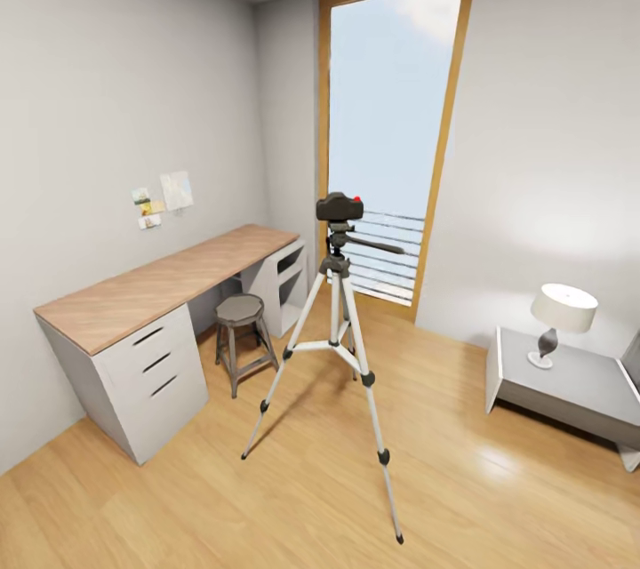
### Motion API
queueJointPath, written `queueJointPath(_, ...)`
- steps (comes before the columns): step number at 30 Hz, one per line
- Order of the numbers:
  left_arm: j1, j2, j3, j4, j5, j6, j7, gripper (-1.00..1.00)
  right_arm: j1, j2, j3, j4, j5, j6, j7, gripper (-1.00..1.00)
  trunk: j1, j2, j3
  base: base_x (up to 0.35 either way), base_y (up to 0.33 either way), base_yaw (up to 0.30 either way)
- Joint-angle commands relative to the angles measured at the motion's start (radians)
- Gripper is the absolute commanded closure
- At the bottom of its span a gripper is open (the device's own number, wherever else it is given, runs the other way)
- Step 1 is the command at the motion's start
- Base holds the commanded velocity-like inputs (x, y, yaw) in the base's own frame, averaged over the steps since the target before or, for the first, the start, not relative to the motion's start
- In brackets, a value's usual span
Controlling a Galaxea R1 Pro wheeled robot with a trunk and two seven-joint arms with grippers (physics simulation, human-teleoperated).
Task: Attach the digital camera to the camera tripod in the bedroom.
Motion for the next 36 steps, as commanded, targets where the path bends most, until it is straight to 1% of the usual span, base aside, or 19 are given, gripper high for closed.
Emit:
queueJointPath(1,0.0,0.0,-0.008,-0.001,0.007,-0.001,0.004,-1.0,-0.001,0.0,0.002,0.002,0.007,-0.002,0.0,-1.0,0.001,-0.001,0.0,0.0,0.0,0.0)
queueJointPath(8,0.0,0.0,-0.008,-0.001,0.007,-0.001,0.004,-1.0,-0.001,0.0,0.003,0.002,0.007,-0.001,-0.02,-1.0,0.001,-0.001,0.008,0.0,0.0,0.0)
queueJointPath(36,0.0,0.0,-0.008,-0.001,0.008,-0.001,0.004,-1.0,-0.001,-0.002,0.002,0.002,0.007,-0.001,-0.019,-1.0,0.001,-0.001,0.044,0.0,0.0,0.0)
